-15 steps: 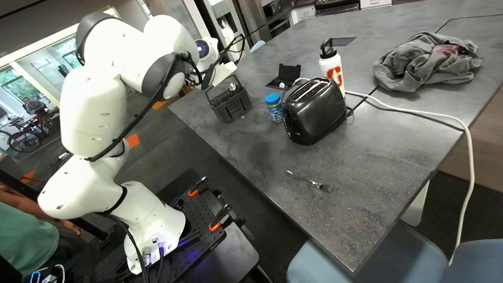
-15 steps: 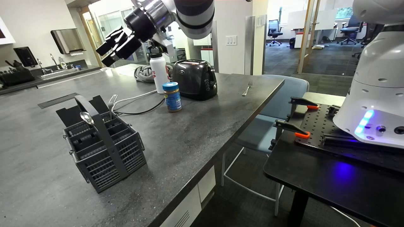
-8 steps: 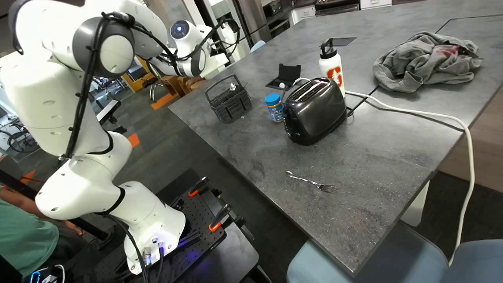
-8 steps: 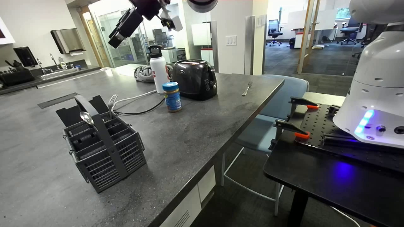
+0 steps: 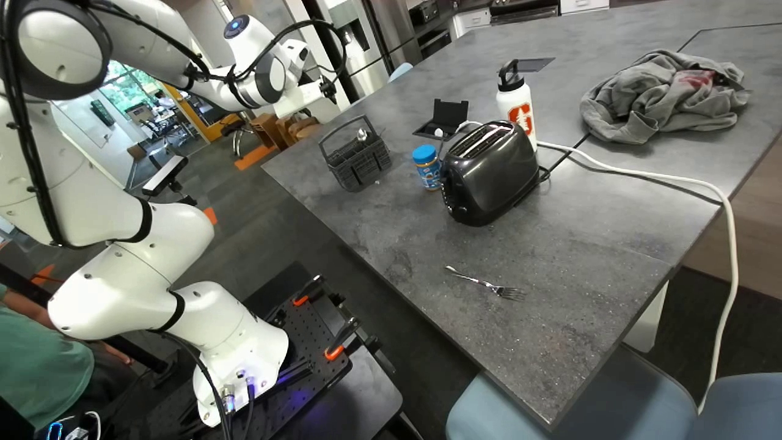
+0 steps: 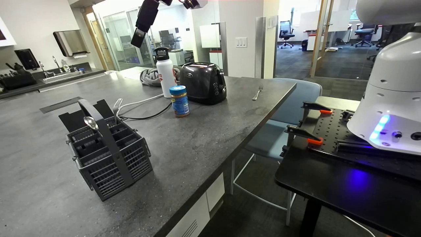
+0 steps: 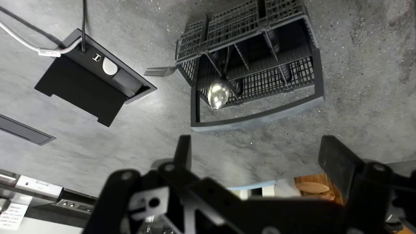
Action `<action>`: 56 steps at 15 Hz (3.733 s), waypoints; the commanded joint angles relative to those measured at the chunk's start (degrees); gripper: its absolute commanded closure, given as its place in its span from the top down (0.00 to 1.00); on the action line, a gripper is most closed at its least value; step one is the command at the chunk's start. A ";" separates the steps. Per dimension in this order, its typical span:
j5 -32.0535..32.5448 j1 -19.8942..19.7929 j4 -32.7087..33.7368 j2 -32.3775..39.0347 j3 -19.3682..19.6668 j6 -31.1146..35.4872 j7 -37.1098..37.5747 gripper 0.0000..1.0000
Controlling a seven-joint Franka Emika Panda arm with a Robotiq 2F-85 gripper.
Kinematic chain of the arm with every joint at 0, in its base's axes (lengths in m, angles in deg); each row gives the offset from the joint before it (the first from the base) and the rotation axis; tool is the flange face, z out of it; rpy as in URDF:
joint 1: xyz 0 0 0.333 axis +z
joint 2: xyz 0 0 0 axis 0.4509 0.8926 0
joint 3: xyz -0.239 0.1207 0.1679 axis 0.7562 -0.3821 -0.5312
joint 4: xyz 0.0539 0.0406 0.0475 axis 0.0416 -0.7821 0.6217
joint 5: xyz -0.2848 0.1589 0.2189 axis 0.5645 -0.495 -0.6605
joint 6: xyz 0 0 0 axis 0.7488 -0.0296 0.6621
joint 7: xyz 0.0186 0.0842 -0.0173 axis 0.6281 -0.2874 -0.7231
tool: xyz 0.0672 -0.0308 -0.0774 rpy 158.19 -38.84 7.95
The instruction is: Put the silver spoon in the grey cutlery box then put the silver fork in the grey cutlery box
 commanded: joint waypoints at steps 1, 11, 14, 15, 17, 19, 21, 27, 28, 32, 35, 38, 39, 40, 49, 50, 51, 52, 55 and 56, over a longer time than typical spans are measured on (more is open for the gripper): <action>-0.17 -0.18 -0.18 -0.45 0.00 0.00 0.00 1.00; 1.82 -10.14 0.38 -17.64 -0.37 -4.86 13.22 1.00; 0.71 0.44 0.41 -23.05 12.17 -8.03 15.50 1.00; 3.61 -6.96 0.15 -23.27 5.56 -9.72 18.47 1.00; 2.94 -1.87 -0.08 -25.83 10.41 -15.27 18.55 1.00; 2.10 -3.98 -0.46 -22.47 8.44 -12.16 15.87 1.00; 2.10 -3.98 -0.45 -22.50 8.18 -12.06 15.87 1.00; 1.77 -7.10 -1.17 -29.70 14.56 -21.65 21.67 1.00; 1.55 -7.39 -1.60 -30.27 16.01 -23.22 22.17 1.00; 0.39 -8.39 -3.29 -32.41 20.16 -29.07 25.04 1.00; 1.13 -8.50 -4.42 -35.52 20.49 -34.79 29.72 1.00; 1.50 -8.67 -4.12 -32.37 20.68 -33.42 28.19 1.00; 1.49 -8.65 -4.22 -33.06 20.61 -33.49 28.26 1.00; 1.47 -8.63 -4.23 -33.69 20.50 -33.55 28.30 1.00; -9.30 -15.97 -7.59 -29.62 26.55 -34.46 34.61 1.00; -10.59 -16.85 -8.25 -28.89 26.87 -34.06 35.24 1.00; -11.94 -17.56 -8.82 -28.00 27.03 -33.81 35.80 1.00; -13.35 -18.14 -9.54 -27.23 26.95 -33.38 36.96 1.00; -14.94 -17.99 -9.87 -27.62 26.90 -33.30 36.42 1.00; -16.20 -17.91 -10.34 -26.98 26.86 -32.52 37.13 1.00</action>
